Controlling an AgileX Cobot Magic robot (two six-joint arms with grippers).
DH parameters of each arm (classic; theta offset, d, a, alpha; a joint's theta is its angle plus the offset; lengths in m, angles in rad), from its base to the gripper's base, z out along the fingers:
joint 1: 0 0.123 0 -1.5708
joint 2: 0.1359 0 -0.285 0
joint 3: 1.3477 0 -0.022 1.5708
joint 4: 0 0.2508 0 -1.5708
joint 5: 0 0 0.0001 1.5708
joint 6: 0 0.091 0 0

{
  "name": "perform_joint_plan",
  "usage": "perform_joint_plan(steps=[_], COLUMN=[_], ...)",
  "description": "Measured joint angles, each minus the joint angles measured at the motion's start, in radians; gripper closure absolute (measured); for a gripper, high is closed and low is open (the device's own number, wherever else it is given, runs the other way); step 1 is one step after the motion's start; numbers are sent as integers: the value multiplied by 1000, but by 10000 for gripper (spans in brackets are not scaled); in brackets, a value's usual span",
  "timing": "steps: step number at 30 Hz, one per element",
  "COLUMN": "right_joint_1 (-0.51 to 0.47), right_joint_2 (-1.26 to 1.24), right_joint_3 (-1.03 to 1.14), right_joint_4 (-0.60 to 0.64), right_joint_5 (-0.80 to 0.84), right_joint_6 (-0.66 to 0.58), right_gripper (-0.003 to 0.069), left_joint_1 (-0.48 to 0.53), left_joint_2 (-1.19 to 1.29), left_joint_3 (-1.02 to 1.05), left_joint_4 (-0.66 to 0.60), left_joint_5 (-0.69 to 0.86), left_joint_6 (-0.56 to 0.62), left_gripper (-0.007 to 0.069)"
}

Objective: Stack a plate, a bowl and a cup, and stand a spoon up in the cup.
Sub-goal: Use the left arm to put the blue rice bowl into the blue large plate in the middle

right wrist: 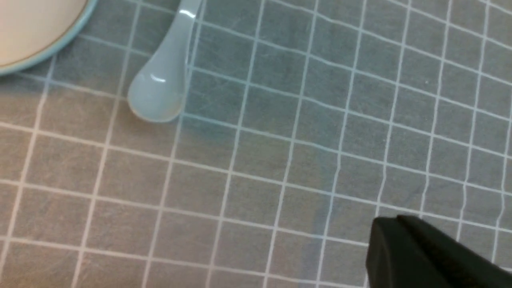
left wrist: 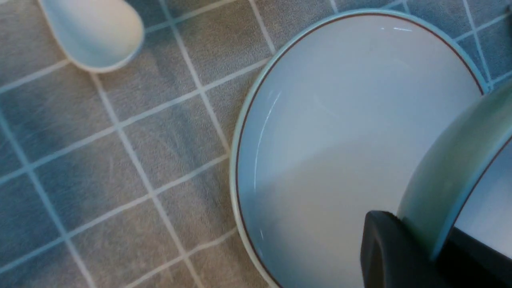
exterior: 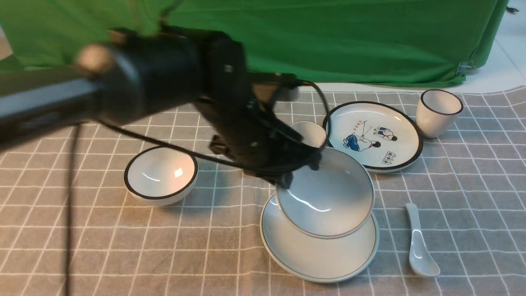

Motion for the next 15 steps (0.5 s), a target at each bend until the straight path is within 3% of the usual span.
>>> perform_joint_plan(steps=[15], right_joint_1=[0], right_joint_2=[0], right_joint_3=[0], right_joint_4=[15], right_joint_5=[-21], right_joint_6=[-9], right_gripper=[638], left_joint_1=[0], left_joint_2=[168], left_joint_3=[-82], left_joint_4=[8], left_joint_5=[61], left_joint_6=[-20], left_gripper=[592])
